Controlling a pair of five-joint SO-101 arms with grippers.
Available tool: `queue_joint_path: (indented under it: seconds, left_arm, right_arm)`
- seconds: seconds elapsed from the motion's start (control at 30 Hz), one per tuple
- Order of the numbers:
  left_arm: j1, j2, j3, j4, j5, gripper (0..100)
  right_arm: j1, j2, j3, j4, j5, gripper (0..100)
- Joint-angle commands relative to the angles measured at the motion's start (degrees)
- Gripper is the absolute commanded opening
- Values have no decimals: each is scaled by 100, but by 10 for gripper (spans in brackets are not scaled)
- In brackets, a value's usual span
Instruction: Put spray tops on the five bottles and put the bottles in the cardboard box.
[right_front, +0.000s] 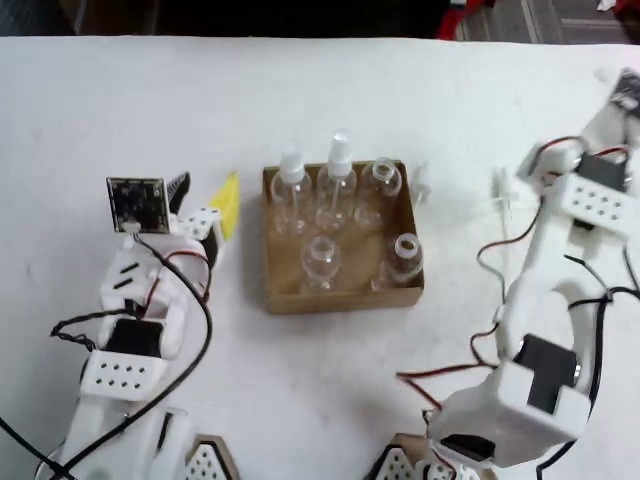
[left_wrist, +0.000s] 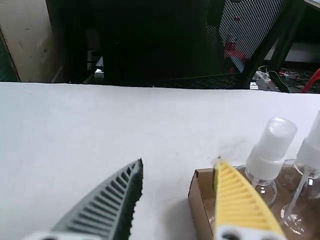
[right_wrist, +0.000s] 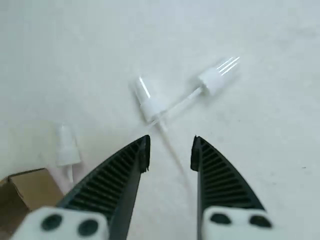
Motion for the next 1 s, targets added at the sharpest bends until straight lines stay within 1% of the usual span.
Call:
queue_joint_path:
  seconds: [0.0, 0.13, 0.3, 0.4, 0.53, 0.67, 0.7, 0.83, 0.97]
  left_arm:
    - [75, -84, -35, -167, -70, 210]
    - [84, -84, -26, -167, -70, 210]
    - [136, -84, -26, -167, -70, 210]
    - [136, -84, -26, -167, -70, 210]
    - [136, -84, -26, -158, -70, 210]
    - [136, -84, -26, -141, -70, 210]
    - [136, -84, -26, -141, -70, 210]
    - [136, -84, -26, -141, -70, 210]
    - [136, -84, -26, -141, -70, 210]
  right_arm:
    - [224, 690, -1829, 699, -26, 121]
    - [295, 2000, -3666, 1481, -79, 121]
    - [593, 3749, -5820, 2290, -1116, 121]
    - [690, 4708, -6840, 2492, -1503, 121]
    - [716, 5710, -7956, 2527, -1635, 121]
    - [769, 6325, -8651, 2527, -1644, 121]
    - [822, 6440, -8730, 2527, -1741, 121]
    - [1068, 6721, -8818, 2422, -2171, 121]
    - [1086, 6888, -8774, 2202, -2110, 121]
